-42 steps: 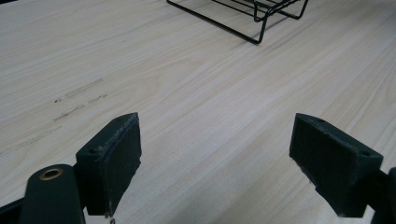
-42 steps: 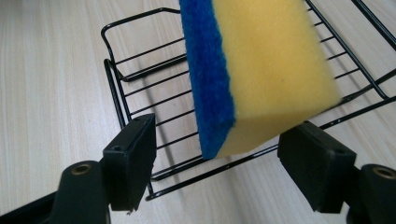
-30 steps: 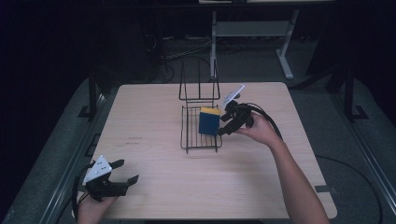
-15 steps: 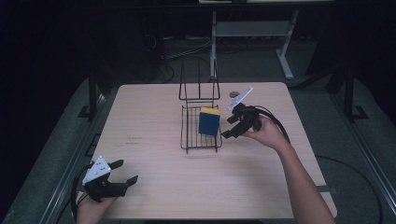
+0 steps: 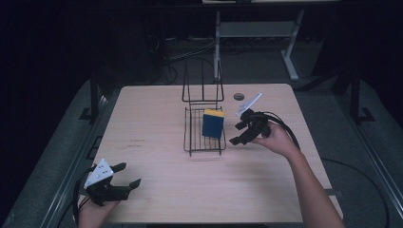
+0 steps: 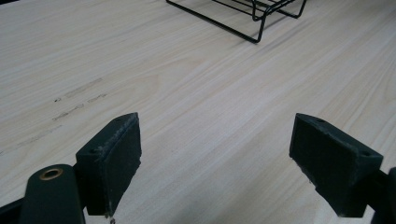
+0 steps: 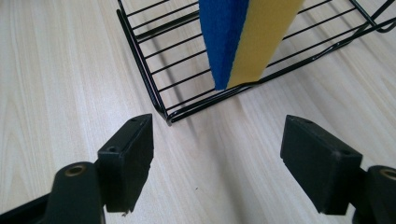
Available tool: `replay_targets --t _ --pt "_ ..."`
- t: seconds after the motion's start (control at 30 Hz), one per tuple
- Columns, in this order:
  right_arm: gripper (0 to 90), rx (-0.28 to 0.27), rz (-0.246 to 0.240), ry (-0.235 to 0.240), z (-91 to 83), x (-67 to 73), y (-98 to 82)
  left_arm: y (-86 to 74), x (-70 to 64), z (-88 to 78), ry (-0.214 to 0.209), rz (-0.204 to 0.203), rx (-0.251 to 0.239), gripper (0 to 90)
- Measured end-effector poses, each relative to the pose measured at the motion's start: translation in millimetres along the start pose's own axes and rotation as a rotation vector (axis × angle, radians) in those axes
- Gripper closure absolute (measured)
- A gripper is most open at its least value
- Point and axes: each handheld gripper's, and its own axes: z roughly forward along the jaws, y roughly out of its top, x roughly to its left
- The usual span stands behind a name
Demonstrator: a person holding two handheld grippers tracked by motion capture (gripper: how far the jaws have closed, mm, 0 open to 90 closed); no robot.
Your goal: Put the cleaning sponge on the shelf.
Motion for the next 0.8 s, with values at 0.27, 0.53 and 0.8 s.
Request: replay_targets --t 0.27,0.53,0.8 --pt "25.1 0.009 -0.003 0.003 -1.3 1.3 -1.6 -0.3 0.4 -1.5 0.003 -0.006 -0.001 16.3" --pt "24.6 0.016 -0.01 0.001 -3.8 5.0 -1.7 0.0 0.4 -1.0 0.001 -0.006 -0.002 16.2" --pt "24.4 0.029 -0.009 0.007 -3.7 9.3 -1.8 0.0 0.3 -0.8 0.001 -0.006 -0.002 16.3"
